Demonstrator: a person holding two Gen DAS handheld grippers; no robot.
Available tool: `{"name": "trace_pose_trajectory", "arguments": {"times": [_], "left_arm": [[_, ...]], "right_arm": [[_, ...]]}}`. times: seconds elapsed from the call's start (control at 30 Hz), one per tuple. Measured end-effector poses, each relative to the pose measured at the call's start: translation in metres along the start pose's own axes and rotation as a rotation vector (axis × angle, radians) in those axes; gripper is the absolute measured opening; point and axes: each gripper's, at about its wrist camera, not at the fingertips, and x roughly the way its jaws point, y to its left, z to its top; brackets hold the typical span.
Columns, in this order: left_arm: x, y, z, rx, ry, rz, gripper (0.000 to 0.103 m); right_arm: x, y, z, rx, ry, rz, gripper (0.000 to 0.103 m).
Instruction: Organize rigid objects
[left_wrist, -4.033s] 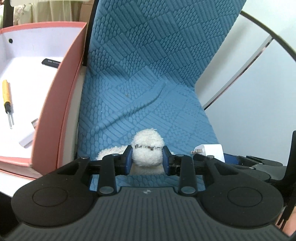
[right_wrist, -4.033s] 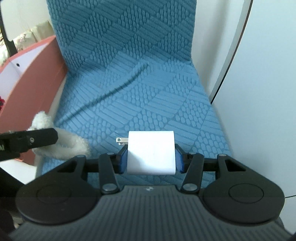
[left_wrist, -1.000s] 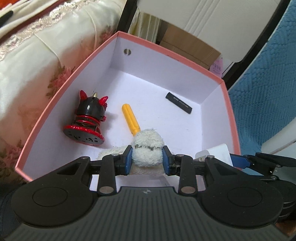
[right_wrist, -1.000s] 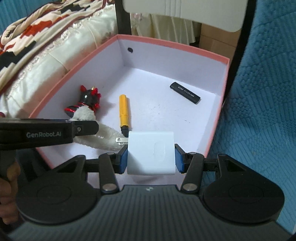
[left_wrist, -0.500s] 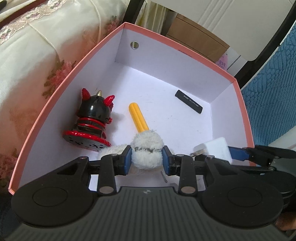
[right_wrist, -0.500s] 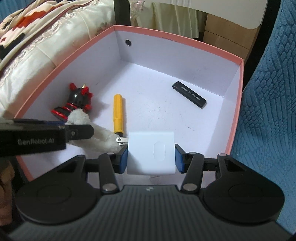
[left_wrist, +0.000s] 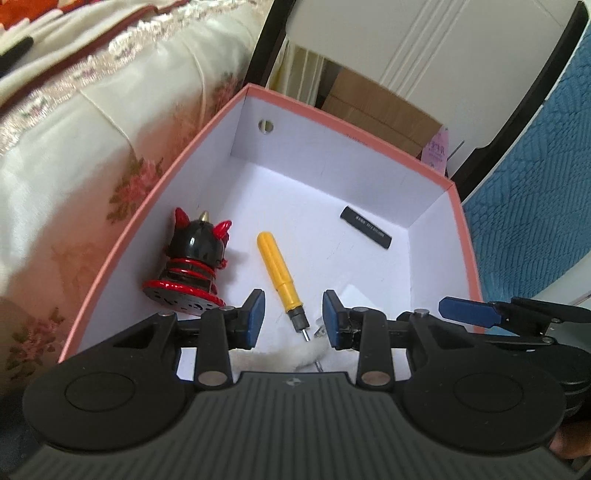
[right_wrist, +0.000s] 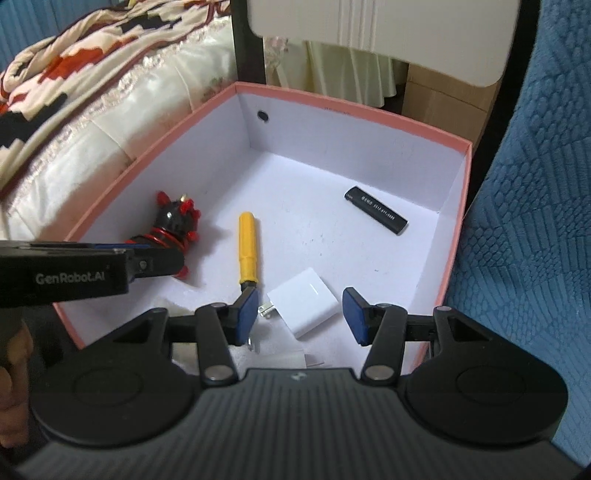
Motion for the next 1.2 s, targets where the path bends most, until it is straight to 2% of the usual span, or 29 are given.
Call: {"name": "trace_pose_trajectory", "arguments": {"times": [0.3, 0.87, 1.0, 1.2], "left_arm": [[-0.044, -0.016, -0.011, 0.024, -0.056, -0.006, 0.039], [-0.134, -0.065, -0.056, 0.087, -0.165, -0.02, 0.043], [-0.15, -0.071, -0.067, 0.096, -0.181, -0.017, 0.048], [-0.173, -0.077, -0.084, 0.119, -0.198, -0.006, 0.062]], "right_arm": [[-0.049, -0.004, -0.014, 0.038, -0.077, -0.003, 0.053], [-0.143, -0.011, -0.068, 0.099, -0.209, -0.004, 0.053], [-0.16, -0.01, -0.079, 0.107, -0.232, -0.001, 0.053], [-0.186, -0.007, -0.092, 0.116, -0.264, 0.011, 0.053]]}}
